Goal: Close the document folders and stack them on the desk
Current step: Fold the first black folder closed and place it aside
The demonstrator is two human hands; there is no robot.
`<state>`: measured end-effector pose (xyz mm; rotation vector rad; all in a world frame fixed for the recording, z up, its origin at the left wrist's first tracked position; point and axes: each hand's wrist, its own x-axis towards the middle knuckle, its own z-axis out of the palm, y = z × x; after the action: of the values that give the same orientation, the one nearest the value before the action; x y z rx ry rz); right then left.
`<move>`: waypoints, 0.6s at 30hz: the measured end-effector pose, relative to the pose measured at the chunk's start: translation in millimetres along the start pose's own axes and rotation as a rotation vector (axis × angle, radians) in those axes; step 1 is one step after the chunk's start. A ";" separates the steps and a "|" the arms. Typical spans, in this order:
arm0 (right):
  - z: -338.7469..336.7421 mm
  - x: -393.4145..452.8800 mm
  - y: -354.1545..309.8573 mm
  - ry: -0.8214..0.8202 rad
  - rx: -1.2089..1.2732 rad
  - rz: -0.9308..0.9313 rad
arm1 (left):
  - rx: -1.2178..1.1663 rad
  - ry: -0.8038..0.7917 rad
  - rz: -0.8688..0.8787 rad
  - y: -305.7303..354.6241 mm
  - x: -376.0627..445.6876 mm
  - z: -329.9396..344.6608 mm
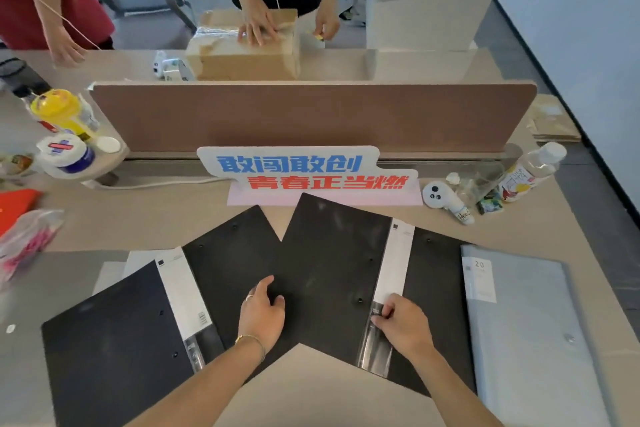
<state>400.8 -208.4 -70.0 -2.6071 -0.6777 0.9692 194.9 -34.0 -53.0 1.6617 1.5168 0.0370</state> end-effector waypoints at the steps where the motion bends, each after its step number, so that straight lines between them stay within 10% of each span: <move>1: 1.5 -0.6 0.9 -0.006 -0.004 -0.016 | -0.006 0.014 -0.006 0.0 2.1 -1.2; 15: 30.8 -6.0 -40.9 -0.184 -0.138 -0.292 | 0.415 -0.001 -0.047 -26.5 -0.1 -20.9; 18: 36.2 -6.3 -46.6 0.008 -0.222 -0.369 | 0.478 -0.012 0.067 -34.5 -8.2 -17.8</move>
<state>357.0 -168.6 -74.3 -2.5285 -1.2733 0.8069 155.6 -34.7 -58.2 2.0796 1.5396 -0.3219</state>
